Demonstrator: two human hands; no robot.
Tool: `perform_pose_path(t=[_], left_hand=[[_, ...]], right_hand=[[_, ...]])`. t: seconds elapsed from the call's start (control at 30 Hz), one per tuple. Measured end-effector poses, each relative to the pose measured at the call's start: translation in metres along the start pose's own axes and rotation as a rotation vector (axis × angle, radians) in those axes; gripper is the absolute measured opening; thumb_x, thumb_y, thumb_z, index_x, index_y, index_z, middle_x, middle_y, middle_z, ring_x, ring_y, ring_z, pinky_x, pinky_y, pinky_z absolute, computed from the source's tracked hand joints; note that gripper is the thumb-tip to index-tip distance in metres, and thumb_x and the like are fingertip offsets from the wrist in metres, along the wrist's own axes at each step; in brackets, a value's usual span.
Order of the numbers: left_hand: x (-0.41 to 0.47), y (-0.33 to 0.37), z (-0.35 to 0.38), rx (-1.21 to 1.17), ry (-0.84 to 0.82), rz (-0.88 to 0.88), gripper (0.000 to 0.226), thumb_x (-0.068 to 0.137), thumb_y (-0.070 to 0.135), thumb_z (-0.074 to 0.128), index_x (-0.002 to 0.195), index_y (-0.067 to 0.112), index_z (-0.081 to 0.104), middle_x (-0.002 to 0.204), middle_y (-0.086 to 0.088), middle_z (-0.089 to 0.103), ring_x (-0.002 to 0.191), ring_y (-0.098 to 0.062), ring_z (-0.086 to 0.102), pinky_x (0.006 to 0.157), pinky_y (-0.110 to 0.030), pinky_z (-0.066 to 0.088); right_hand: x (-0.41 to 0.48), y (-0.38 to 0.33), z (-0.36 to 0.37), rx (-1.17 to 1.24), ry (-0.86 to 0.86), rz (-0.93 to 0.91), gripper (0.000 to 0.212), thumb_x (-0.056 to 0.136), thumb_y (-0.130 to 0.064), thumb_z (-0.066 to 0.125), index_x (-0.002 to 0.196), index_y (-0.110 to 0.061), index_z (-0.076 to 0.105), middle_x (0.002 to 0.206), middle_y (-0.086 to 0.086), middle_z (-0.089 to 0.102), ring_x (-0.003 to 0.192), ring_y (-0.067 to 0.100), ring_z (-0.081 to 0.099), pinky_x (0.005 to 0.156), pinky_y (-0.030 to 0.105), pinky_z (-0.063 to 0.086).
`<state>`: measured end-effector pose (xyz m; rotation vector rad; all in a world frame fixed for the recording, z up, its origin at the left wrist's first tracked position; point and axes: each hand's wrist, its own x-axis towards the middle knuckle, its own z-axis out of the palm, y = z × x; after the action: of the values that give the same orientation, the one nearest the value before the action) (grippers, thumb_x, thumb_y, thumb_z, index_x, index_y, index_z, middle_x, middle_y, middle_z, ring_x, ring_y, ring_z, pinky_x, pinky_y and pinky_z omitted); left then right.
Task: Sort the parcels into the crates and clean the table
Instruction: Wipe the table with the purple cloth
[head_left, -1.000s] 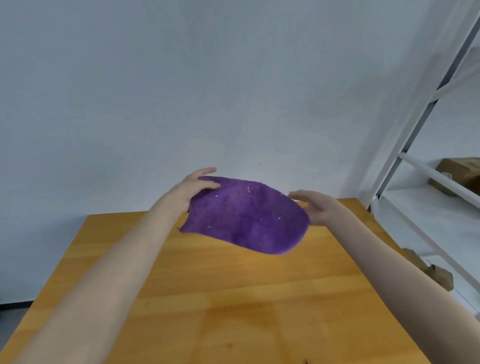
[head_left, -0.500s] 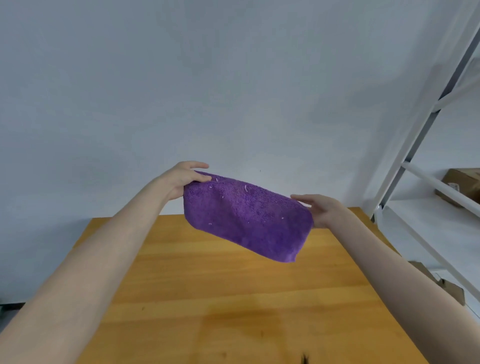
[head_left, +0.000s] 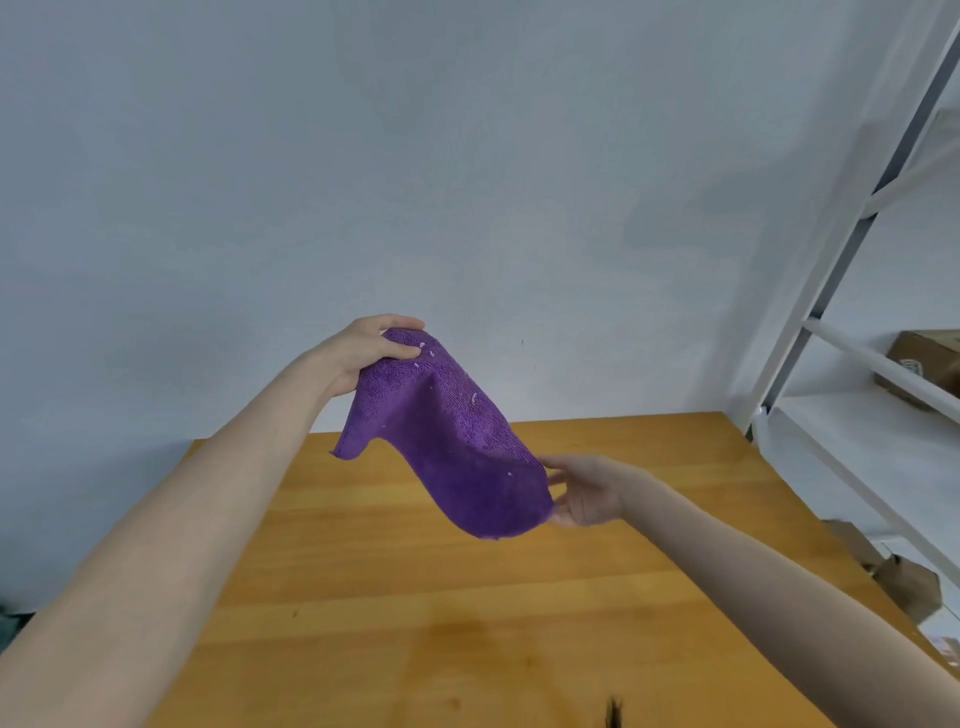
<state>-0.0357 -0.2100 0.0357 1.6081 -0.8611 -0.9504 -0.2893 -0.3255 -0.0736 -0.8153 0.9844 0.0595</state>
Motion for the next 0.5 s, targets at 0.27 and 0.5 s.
perform_pose_path(t=[0.27,0.5], left_hand=[[-0.007,0.002,-0.015,0.037,-0.028,0.04,0.036,0.086,-0.005,0.06,0.11,0.023,0.065,0.101,-0.004,0.066,0.086,-0.015,0.065,0.065,-0.02,0.055],[-0.01,-0.005,-0.033,0.116,0.052,0.104,0.017,0.082,0.0,0.068,0.093,0.012,0.07,0.097,-0.009,0.069,0.088,-0.016,0.065,0.073,-0.019,0.056]], right_hand=[[0.002,0.003,0.006,0.128,-0.021,-0.086,0.011,0.088,-0.017,0.062,0.088,-0.007,0.059,0.079,0.005,0.061,0.067,0.018,0.059,0.054,0.025,0.051],[-0.025,-0.041,-0.006,0.137,0.184,-0.762,0.006,0.086,-0.009,0.065,0.092,-0.01,0.068,0.088,0.003,0.065,0.079,0.016,0.058,0.067,0.026,0.048]])
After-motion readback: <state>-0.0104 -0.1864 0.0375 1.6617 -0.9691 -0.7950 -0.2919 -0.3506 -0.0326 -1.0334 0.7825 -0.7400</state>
